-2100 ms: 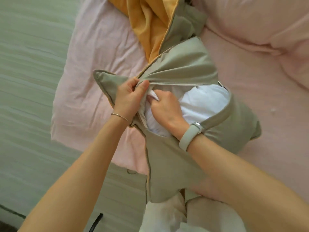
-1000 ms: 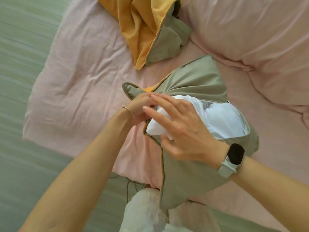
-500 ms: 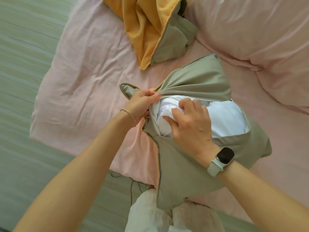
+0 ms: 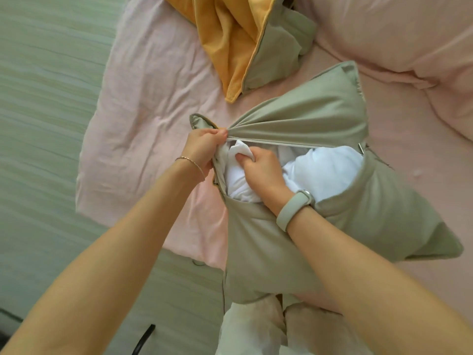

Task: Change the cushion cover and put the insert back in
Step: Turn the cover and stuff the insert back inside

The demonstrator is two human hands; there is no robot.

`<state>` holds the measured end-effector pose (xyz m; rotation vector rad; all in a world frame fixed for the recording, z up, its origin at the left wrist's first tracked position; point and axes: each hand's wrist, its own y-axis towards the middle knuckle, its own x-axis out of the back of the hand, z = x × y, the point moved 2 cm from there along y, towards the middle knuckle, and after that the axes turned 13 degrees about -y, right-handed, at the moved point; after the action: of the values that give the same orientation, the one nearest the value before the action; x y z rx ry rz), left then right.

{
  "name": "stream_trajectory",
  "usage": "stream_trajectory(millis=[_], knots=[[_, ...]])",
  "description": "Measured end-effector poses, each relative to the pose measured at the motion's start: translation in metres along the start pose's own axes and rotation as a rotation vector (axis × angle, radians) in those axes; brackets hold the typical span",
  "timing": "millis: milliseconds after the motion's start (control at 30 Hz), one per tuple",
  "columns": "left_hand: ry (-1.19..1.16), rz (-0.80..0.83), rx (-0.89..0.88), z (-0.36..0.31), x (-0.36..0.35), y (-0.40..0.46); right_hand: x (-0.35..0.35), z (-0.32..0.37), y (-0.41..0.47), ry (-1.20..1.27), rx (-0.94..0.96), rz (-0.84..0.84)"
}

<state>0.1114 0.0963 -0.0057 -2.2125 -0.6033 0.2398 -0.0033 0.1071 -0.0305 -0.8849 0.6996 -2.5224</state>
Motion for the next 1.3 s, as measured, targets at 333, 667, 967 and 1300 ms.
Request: stream_trajectory(millis=[333,667,967,1300], knots=[[-0.223,-0.104,0.092,-0.006,0.025,0.039,-0.060,0.025,0.052,0.579,-0.136,-0.099],[0.454,0.173,-0.194,-0.054,0.028,0.062,-0.072,0.046,0.099,0.278,-0.112,-0.003],[0.641,0.010,-0.354,-0.066,0.009,0.078,-0.061,0.055,0.079,0.217,0.034,-0.139],[0.623,0.064,-0.325,-0.072,0.007,0.072,-0.035,0.053,0.056,-0.153,0.291,-0.054]])
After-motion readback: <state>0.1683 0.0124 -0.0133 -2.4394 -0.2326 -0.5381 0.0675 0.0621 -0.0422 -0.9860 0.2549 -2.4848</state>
